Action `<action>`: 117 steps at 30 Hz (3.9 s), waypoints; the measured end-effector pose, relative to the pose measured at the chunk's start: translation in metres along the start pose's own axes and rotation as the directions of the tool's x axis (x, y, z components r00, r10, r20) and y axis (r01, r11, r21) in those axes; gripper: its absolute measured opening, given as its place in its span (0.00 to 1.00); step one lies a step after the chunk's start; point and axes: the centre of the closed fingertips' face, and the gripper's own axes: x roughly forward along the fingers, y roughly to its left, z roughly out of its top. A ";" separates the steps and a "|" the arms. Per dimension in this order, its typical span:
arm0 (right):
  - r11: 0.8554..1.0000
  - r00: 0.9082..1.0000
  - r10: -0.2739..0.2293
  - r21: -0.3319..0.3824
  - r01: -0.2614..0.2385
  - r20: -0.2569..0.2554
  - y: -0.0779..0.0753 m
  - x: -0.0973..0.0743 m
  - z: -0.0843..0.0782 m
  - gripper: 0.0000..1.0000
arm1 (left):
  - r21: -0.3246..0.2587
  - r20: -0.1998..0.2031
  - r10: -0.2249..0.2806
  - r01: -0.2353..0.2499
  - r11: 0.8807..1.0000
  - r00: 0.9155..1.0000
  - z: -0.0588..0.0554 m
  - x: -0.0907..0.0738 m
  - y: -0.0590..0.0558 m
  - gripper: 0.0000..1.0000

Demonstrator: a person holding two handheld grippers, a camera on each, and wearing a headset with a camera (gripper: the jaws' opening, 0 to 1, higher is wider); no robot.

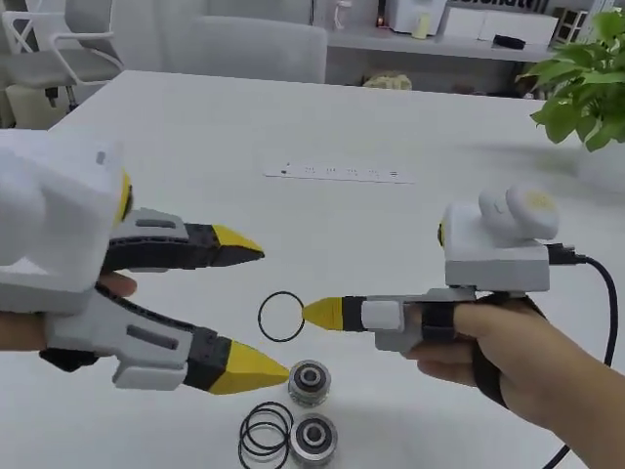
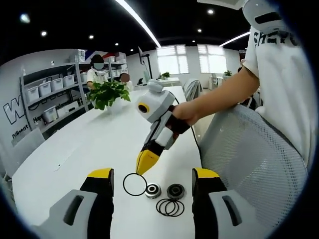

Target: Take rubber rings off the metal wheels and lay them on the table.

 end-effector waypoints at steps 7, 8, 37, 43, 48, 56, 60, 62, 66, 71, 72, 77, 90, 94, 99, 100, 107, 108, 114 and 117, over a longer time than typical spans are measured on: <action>0.999 0.998 0.033 -0.033 -0.035 -0.044 0.009 0.005 -0.007 0.00 | -0.003 0.022 0.079 -0.079 0.997 0.997 0.003 -0.027 -0.004 0.71; 0.999 0.998 0.036 -0.037 -0.038 -0.051 0.010 0.006 -0.009 0.00 | -0.004 0.020 0.090 -0.090 0.996 0.996 0.002 -0.031 -0.005 0.71; 0.963 0.911 0.065 -0.215 -0.165 -0.407 0.028 0.023 -0.089 0.00 | -0.207 -0.118 0.100 -0.123 0.971 0.988 -0.074 -0.036 -0.055 0.80; 0.949 0.882 0.008 -0.273 -0.155 -0.472 0.019 0.024 -0.106 0.00 | -0.213 -0.118 0.082 -0.106 0.971 0.990 -0.075 -0.031 -0.057 0.78; 0.931 0.874 -0.043 -0.336 -0.141 -0.485 0.012 0.026 -0.110 0.00 | -0.219 -0.121 0.071 -0.096 0.971 0.990 -0.076 -0.030 -0.059 0.77; 0.919 0.876 -0.072 -0.372 -0.127 -0.476 0.005 0.025 -0.106 0.05 | -0.235 -0.108 0.074 -0.098 0.967 0.991 -0.075 -0.030 -0.059 0.76; 0.924 0.889 -0.072 -0.367 -0.111 -0.451 0.004 0.024 -0.099 0.07 | -0.239 -0.114 0.070 -0.095 0.966 0.991 -0.076 -0.030 -0.060 0.76; 0.927 0.897 -0.070 -0.361 -0.104 -0.437 0.004 0.024 -0.095 0.07 | -0.240 -0.114 0.068 -0.094 0.966 0.991 -0.076 -0.030 -0.061 0.75; 0.930 0.909 -0.071 -0.356 -0.088 -0.410 0.003 0.022 -0.087 0.08 | -0.242 -0.109 0.068 -0.093 0.966 0.992 -0.076 -0.030 -0.061 0.75; 0.930 0.930 -0.069 -0.362 -0.071 -0.361 0.005 0.020 -0.073 0.09 | -0.245 -0.102 0.071 -0.094 0.965 0.992 -0.075 -0.030 -0.061 0.75; 0.929 0.934 -0.068 -0.363 -0.069 -0.352 0.006 0.020 -0.070 0.10 | -0.245 -0.101 0.071 -0.094 0.965 0.992 -0.074 -0.030 -0.061 0.75; 0.928 0.948 -0.072 -0.368 -0.050 -0.311 0.007 0.017 -0.057 0.12 | -0.249 -0.093 0.067 -0.089 0.964 0.993 -0.073 -0.030 -0.062 0.76; 0.894 0.967 -0.092 -0.447 -0.025 -0.239 0.013 0.003 -0.036 0.27 | -0.286 -0.039 0.066 -0.074 0.955 0.997 -0.065 -0.029 -0.061 0.75; 0.873 0.976 -0.097 -0.487 -0.011 -0.196 0.016 -0.005 -0.028 0.39 | -0.297 -0.018 0.083 -0.085 0.951 0.996 -0.062 -0.030 -0.058 0.75; 0.868 0.982 -0.104 -0.497 0.012 -0.159 0.014 -0.019 -0.023 0.49 | -0.302 -0.013 0.110 -0.108 0.947 0.994 -0.062 -0.032 -0.053 0.76; 0.868 0.983 -0.108 -0.496 0.020 -0.150 0.013 -0.023 -0.023 0.50 | -0.308 -0.011 0.116 -0.114 0.944 0.993 -0.062 -0.032 -0.052 0.77; 0.868 0.988 -0.117 -0.494 0.050 -0.106 0.007 -0.042 -0.023 0.72 | -0.319 -0.009 0.122 -0.119 0.940 0.992 -0.063 -0.033 -0.051 0.77; 0.870 0.988 -0.116 -0.490 0.052 -0.102 0.007 -0.045 -0.024 0.73 | -0.322 -0.008 0.123 -0.119 0.939 0.992 -0.063 -0.033 -0.051 0.77; 0.871 0.980 -0.160 -0.483 0.083 -0.120 -0.004 -0.059 -0.036 0.77 | -0.323 -0.009 0.135 -0.131 0.937 0.991 -0.063 -0.034 -0.049 0.77; 0.873 0.977 -0.173 -0.479 0.093 -0.126 -0.007 -0.064 -0.043 0.78 | -0.328 -0.005 0.140 -0.134 0.935 0.990 -0.063 -0.034 -0.048 0.77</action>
